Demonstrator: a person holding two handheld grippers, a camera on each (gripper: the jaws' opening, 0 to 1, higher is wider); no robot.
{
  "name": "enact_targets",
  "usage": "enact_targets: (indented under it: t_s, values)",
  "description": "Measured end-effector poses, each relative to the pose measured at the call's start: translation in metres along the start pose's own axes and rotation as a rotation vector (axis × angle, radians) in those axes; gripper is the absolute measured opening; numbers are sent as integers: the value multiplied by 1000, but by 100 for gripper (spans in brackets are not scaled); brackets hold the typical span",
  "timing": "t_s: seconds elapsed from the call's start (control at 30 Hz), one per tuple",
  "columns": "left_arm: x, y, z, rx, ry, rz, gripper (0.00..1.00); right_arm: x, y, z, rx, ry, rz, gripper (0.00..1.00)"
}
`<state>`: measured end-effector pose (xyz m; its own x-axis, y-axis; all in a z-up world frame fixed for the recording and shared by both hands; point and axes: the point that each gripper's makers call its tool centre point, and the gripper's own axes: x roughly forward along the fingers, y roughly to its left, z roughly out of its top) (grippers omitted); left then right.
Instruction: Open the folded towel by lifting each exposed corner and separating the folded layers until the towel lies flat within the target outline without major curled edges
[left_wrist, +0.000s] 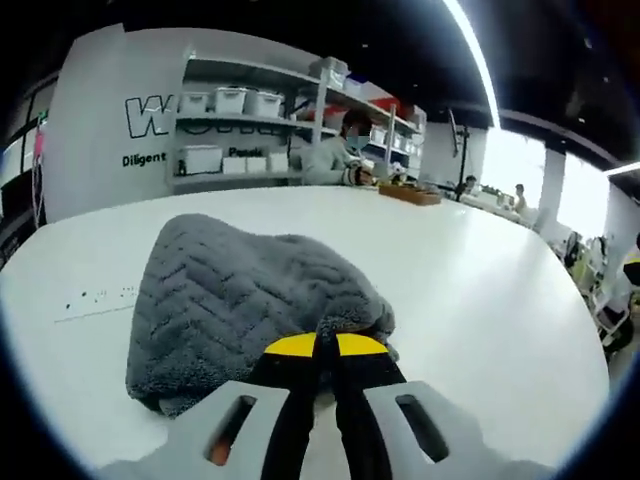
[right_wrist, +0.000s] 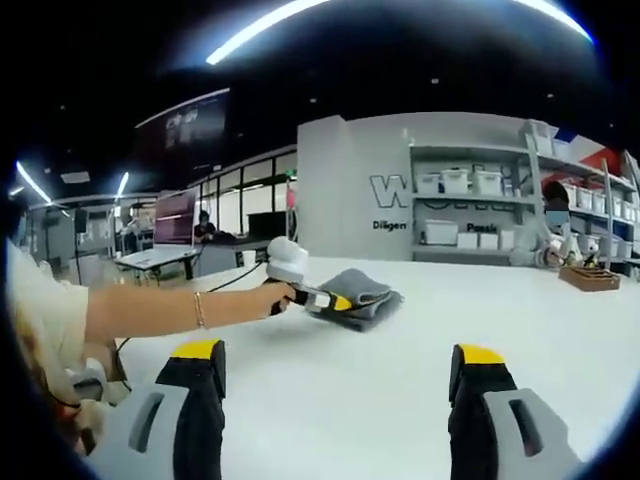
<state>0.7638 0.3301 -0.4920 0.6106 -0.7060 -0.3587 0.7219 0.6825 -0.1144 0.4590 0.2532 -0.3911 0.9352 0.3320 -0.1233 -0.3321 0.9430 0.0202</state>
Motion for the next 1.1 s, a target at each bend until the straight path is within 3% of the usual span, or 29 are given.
enact_targets:
  t_s: [0.2, 0.37, 0.67, 1.1]
  values:
    - [-22, -15, -11, 24, 17, -69, 3, 0, 1, 0, 3, -4, 4, 93]
    - [-36, -21, -19, 30, 20, -89, 3, 1, 5, -2, -4, 5, 8, 93]
    - [-69, -44, -39, 160, 67, -136, 4, 3, 10, -5, -13, 20, 16, 93]
    - [-108, -47, -53, 233, 87, -178, 4, 6, 9, -10, -8, 44, 5, 95]
